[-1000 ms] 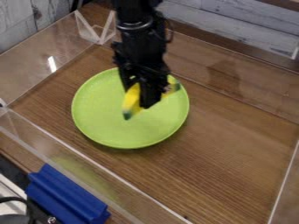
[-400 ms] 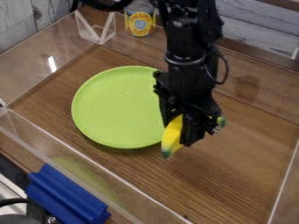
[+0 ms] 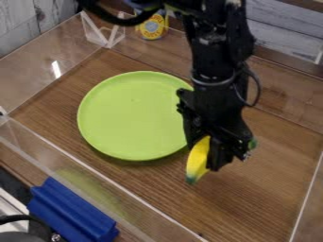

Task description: Remove the banana from inside the green plate and put it on the table

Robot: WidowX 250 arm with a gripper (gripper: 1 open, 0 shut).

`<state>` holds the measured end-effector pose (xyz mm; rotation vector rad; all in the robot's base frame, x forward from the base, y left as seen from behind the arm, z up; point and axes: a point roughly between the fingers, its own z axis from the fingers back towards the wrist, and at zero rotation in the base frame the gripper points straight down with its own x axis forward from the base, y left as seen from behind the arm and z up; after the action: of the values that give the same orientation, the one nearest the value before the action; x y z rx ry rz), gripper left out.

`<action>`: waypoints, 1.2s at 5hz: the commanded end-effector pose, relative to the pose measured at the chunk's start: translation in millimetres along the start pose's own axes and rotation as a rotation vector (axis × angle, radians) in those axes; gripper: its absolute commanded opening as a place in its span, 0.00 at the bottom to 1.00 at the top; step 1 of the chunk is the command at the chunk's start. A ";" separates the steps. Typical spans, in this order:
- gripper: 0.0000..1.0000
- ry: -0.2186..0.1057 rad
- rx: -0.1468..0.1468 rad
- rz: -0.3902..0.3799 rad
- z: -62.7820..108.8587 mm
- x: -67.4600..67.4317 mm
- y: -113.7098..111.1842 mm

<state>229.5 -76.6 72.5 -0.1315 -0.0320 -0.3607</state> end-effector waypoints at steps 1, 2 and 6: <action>0.00 -0.019 -0.005 0.008 -2.0 2.8 -3.3; 0.00 -0.018 -0.008 0.012 -8.4 2.5 -3.9; 1.00 -0.012 -0.004 0.058 -1.0 0.8 -1.1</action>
<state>221.1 -76.4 59.1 -0.1355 0.0164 -0.3004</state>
